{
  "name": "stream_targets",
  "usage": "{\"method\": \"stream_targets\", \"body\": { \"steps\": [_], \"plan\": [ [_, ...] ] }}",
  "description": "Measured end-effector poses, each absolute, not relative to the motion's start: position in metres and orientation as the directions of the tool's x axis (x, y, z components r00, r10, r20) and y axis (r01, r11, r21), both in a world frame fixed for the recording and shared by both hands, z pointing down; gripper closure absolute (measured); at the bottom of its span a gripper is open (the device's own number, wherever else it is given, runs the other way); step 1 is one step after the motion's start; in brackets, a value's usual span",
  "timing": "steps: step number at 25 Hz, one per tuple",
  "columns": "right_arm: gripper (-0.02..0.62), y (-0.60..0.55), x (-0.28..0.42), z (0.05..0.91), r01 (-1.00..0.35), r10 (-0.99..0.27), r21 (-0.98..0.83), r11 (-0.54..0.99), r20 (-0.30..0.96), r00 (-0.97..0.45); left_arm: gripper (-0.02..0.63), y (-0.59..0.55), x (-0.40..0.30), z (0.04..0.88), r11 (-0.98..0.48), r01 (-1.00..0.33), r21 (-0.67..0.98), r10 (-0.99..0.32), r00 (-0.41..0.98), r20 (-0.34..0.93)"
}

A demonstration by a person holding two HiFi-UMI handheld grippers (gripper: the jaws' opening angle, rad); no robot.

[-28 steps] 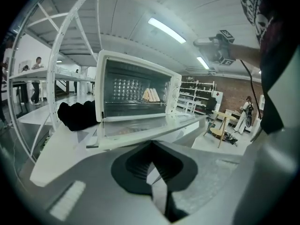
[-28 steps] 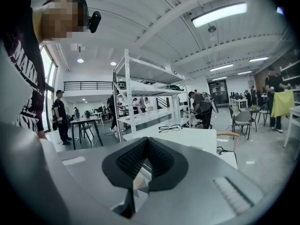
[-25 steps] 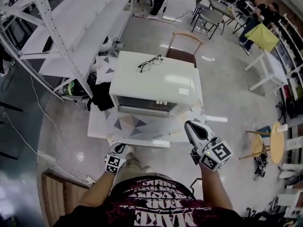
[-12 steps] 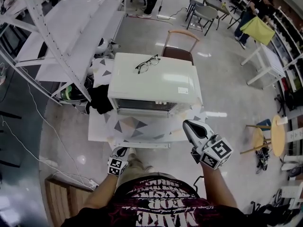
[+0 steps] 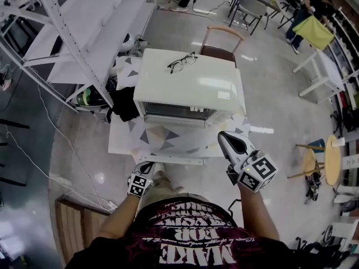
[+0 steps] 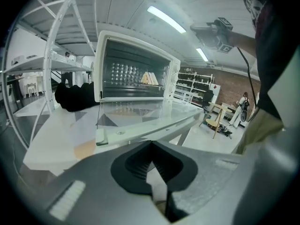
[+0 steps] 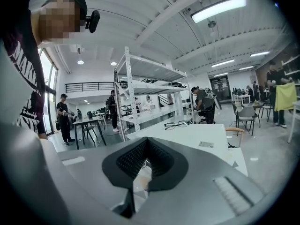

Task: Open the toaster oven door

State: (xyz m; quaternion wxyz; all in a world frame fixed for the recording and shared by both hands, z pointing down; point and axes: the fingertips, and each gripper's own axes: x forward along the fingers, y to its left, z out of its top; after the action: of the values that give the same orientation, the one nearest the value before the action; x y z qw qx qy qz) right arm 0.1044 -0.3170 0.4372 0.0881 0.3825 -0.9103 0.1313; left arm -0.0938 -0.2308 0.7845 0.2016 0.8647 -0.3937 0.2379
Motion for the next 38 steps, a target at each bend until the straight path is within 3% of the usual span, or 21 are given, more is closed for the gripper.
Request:
{"method": "stream_targets", "body": {
  "steps": [7, 23, 38],
  "plan": [
    [0.569, -0.308, 0.105, 0.437, -0.711, -0.672, -0.175, 0.682, 0.234, -0.702, 0.604, -0.216, -0.102, 0.764, -0.591, -0.787, 0.176, -0.603, 0.576, 0.552],
    [0.571, -0.272, 0.13, 0.45, -0.725, -0.692, -0.144, 0.674, 0.22, -0.688, 0.605, -0.259, -0.085, 0.56, -0.574, -0.816, 0.071, -0.79, 0.574, 0.215],
    [0.569, -0.243, 0.128, 0.422, -0.698, -0.678, -0.1, 0.709, 0.172, -0.714, 0.604, -0.241, -0.066, 0.439, -0.57, -0.821, 0.031, -0.816, 0.57, 0.093]
  ]
}}
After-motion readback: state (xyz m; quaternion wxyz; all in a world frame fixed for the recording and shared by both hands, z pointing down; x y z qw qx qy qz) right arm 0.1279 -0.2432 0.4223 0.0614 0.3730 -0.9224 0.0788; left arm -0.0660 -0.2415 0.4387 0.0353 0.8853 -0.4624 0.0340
